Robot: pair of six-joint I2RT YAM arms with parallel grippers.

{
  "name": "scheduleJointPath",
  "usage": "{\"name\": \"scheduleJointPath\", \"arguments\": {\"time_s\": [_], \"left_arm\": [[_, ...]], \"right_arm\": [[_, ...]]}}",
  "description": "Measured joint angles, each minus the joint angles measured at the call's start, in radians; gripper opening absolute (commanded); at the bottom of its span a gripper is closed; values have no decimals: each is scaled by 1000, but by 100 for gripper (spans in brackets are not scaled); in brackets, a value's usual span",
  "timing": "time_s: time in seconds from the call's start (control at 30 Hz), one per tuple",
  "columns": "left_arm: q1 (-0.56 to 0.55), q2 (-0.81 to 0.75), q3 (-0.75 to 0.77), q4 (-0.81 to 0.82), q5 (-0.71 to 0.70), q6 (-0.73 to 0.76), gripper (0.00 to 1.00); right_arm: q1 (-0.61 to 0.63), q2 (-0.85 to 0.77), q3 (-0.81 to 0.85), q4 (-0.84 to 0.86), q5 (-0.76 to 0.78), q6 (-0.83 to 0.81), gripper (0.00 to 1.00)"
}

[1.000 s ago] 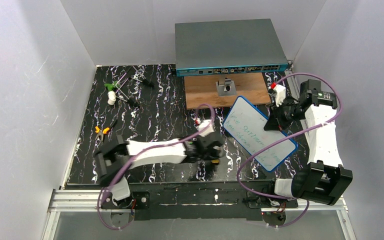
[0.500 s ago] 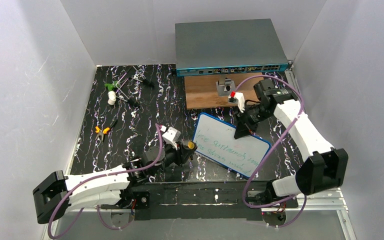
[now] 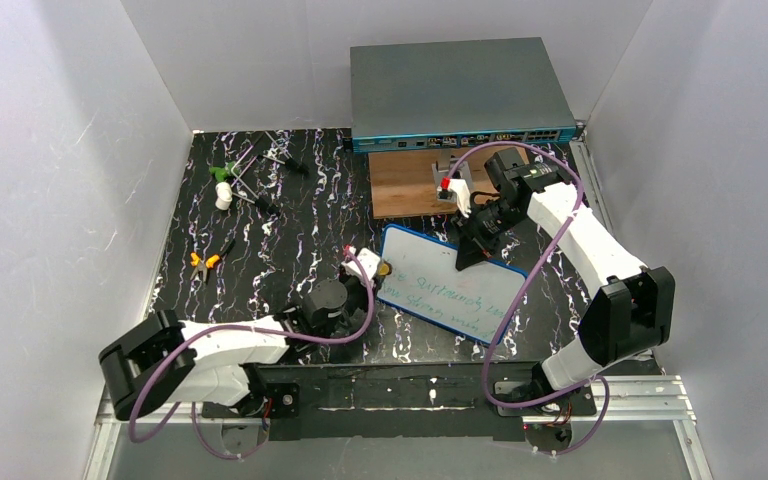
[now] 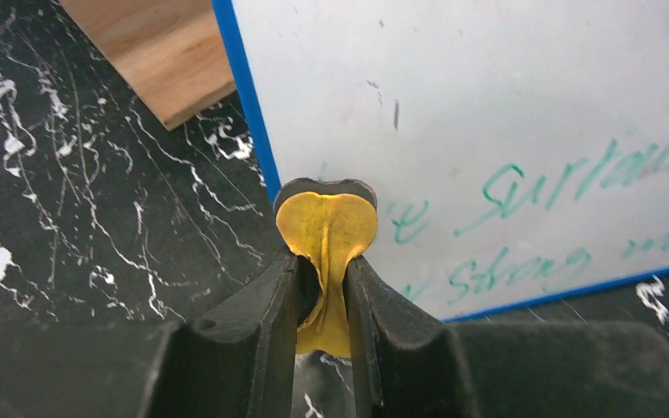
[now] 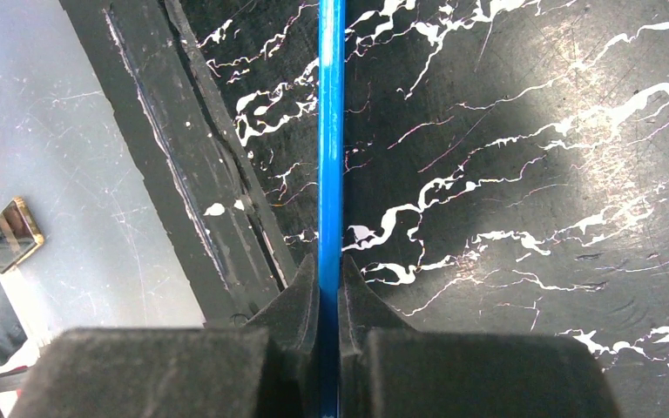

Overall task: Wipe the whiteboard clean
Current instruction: Pick up the whiteboard eraser from the center of the board, then erase the whiteboard at the center of the board.

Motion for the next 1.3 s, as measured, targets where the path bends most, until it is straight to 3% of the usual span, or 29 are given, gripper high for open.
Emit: {"name": "scheduleJointPath", "arguments": {"time_s": [0.3, 0.67, 0.93, 1.3], "left_arm": [[25, 206, 77, 170, -46, 17, 0], [25, 210, 8, 176, -37, -76, 0], [25, 166, -3, 51, -42, -163, 0], [53, 135, 257, -267, -107, -208, 0]], "right_arm": [[-7, 3, -1, 13, 14, 26, 1], [-5, 3, -15, 34, 3, 26, 1], [-3, -3, -37, 49, -8, 26, 1], [-4, -18, -46, 76, 3, 45, 1]]}}
